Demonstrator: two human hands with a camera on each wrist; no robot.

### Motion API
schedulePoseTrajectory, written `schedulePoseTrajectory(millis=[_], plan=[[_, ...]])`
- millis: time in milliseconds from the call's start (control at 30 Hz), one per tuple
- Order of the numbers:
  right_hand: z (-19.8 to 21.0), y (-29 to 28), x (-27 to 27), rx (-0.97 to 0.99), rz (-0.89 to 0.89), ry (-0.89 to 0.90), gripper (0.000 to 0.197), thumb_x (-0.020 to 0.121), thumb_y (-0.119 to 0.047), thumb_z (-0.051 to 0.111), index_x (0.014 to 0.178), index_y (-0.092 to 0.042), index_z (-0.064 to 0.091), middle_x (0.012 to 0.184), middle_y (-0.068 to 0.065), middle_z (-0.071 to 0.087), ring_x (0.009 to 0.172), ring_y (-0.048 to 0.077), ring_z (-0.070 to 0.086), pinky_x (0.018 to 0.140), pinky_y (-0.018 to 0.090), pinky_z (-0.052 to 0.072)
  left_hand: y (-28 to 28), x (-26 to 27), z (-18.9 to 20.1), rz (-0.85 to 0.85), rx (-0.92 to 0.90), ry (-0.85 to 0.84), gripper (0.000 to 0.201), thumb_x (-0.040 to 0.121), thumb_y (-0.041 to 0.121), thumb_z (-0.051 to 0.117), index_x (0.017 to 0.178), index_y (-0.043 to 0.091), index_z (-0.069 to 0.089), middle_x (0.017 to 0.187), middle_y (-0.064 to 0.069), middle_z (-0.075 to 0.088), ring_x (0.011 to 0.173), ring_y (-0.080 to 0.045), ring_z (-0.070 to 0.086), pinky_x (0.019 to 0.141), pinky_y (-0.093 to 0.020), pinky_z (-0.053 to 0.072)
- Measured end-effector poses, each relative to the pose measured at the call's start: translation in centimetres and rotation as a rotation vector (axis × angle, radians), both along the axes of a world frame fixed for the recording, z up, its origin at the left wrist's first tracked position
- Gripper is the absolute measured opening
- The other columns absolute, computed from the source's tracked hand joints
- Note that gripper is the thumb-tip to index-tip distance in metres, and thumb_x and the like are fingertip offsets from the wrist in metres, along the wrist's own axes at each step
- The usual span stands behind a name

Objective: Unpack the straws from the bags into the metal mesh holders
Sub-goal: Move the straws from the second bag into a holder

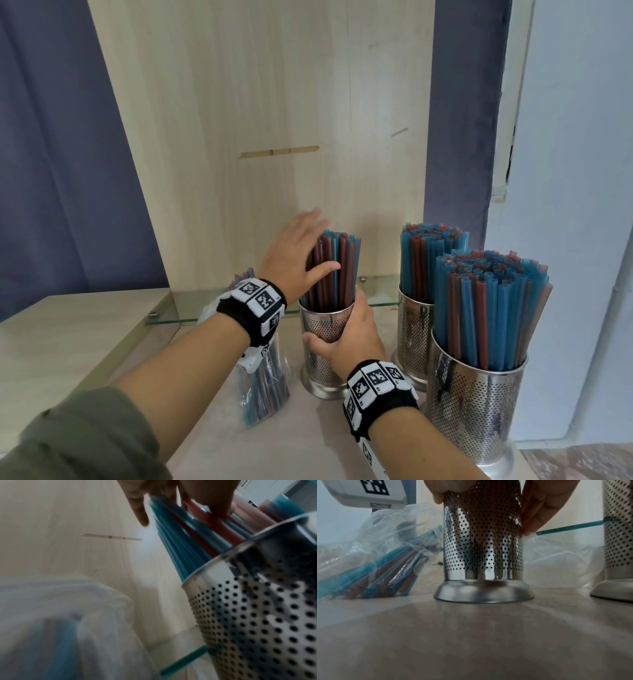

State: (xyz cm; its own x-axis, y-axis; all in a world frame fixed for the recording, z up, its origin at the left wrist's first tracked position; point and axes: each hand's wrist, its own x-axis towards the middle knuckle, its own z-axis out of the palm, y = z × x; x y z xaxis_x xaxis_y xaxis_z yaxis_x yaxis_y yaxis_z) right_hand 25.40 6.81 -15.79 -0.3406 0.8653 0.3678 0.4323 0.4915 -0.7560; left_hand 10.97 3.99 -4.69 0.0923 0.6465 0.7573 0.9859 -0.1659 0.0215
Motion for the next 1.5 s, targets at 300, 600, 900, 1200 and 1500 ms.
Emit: schedulePoseTrajectory(millis=[300,600,900,1200,1500], plan=[[0.0,0.0,-0.1,0.011,0.005,0.014,0.12,0.061,-0.057,0.084,0.152,-0.028,0.01,0.142,-0.002,0.04,0.128,0.019,0.048,0.105,0.041,0.046,-2.2,-1.3,0.4,0.05,0.062,-0.189,0.083,0.087,0.059,0.056,0.151,0.014,0.027,0.155,-0.008,0.033,0.143,-0.022,0.028,0.117,-0.035,0.02],[-0.3,0.4,-0.4,0.006,0.0,0.029,0.119,0.06,-0.056,0.085,0.152,-0.025,0.015,0.142,-0.001,0.042,0.128,0.019,0.048,0.106,0.043,0.046,-7.4,-8.5,-5.4,0.677,-0.363,-0.892,0.155,0.045,0.088,0.067,0.152,0.01,-0.013,0.16,-0.02,0.01,0.146,-0.037,0.018,0.117,-0.05,0.023],[-0.7,0.7,-0.7,0.023,-0.008,0.051,0.118,0.055,-0.06,0.084,0.149,-0.026,0.02,0.14,-0.003,0.045,0.125,0.019,0.051,0.104,0.044,0.048,-7.1,-8.0,-9.0,0.416,-0.433,-0.762,0.115,0.044,0.054,0.093,0.135,0.018,0.032,0.128,-0.002,0.054,0.115,-0.022,0.056,0.093,-0.032,0.047],[-1.1,1.3,-0.9,0.032,-0.004,0.056,0.118,0.055,-0.059,0.085,0.148,-0.027,0.021,0.14,-0.003,0.045,0.126,0.018,0.051,0.104,0.045,0.048,-10.7,-7.9,-7.4,0.232,-0.284,-0.53,0.122,0.059,0.037,0.091,0.153,0.028,0.013,0.13,0.011,0.05,0.12,-0.011,0.049,0.103,-0.029,0.038],[-1.0,1.2,-0.9,0.051,-0.005,0.074,0.117,0.055,-0.057,0.087,0.147,-0.026,0.022,0.139,-0.003,0.047,0.126,0.018,0.051,0.104,0.045,0.049,-11.9,-7.2,-9.4,0.274,-0.183,-0.522,0.129,0.063,0.046,0.086,0.154,0.027,-0.003,0.147,-0.001,0.041,0.133,-0.019,0.043,0.11,-0.042,0.039]])
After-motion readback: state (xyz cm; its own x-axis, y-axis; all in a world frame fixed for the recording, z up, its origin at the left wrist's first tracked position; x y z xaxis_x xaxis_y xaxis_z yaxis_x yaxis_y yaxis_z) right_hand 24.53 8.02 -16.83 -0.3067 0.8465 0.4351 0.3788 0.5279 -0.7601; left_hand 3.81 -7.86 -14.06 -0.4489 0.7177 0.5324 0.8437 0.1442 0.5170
